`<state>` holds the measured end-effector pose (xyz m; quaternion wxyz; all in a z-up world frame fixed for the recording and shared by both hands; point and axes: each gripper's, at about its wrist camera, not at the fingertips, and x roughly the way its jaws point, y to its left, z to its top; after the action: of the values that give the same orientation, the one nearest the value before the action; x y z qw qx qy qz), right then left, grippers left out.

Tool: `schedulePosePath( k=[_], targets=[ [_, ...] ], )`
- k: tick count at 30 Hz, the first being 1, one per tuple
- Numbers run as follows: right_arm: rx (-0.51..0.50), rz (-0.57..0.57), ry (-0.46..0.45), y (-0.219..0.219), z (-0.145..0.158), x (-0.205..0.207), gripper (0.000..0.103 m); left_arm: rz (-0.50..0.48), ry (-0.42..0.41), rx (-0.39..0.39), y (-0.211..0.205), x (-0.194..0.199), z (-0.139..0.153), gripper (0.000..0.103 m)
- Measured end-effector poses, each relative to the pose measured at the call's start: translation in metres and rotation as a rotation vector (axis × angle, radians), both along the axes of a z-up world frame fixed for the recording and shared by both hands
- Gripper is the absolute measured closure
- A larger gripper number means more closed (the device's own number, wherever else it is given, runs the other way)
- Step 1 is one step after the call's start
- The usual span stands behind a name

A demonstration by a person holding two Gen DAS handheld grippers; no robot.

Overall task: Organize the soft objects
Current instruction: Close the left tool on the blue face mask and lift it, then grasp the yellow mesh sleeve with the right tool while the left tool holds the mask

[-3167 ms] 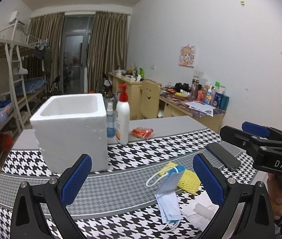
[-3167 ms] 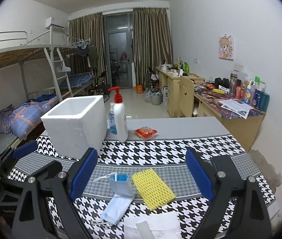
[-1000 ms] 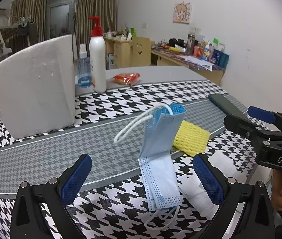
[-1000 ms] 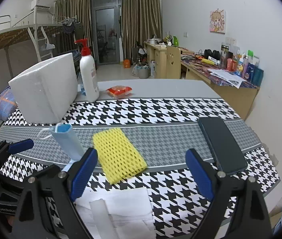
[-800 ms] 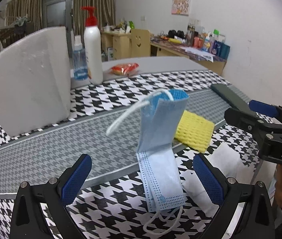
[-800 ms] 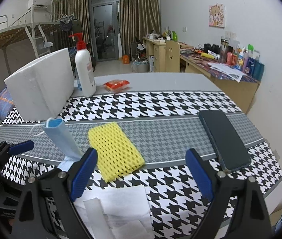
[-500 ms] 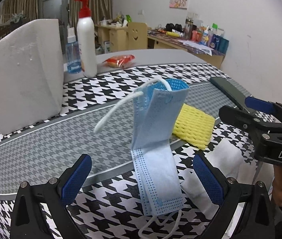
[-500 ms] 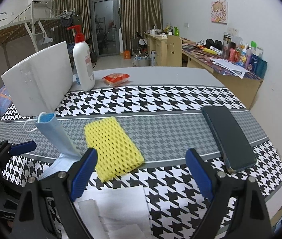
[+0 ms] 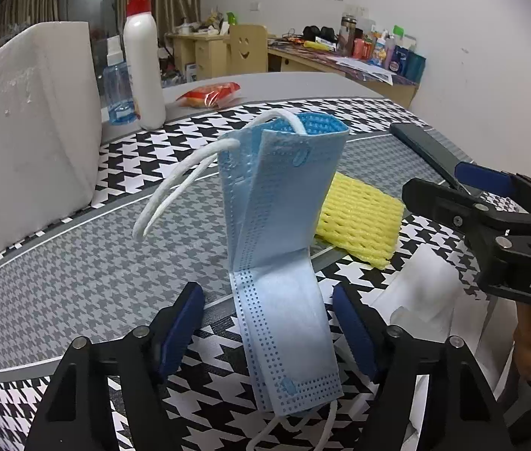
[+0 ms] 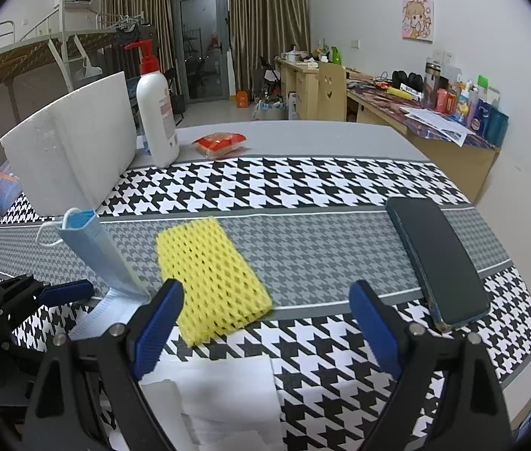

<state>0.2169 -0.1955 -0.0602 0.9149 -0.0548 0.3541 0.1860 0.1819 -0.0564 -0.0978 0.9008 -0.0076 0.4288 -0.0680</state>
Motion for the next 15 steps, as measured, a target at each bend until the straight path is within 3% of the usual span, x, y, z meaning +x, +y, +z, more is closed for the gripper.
schedulePosePath(
  k=[8, 13, 15],
  targets=[
    [-0.001, 0.003, 0.011, 0.002, -0.0041, 0.0031, 0.011, 0.01, -0.005, 0.054, -0.0022, 0.0011, -0.0005, 0.05],
    [0.001, 0.001, 0.016, 0.0031, -0.0038, 0.0043, 0.011, 0.002, -0.012, 0.07, -0.0043, -0.0001, -0.0004, 0.078],
    [0.001, 0.003, 0.014, 0.0041, -0.0031, 0.0042, 0.011, 0.004, -0.013, 0.062, -0.0028, -0.0001, -0.0002, 0.081]
  ],
)
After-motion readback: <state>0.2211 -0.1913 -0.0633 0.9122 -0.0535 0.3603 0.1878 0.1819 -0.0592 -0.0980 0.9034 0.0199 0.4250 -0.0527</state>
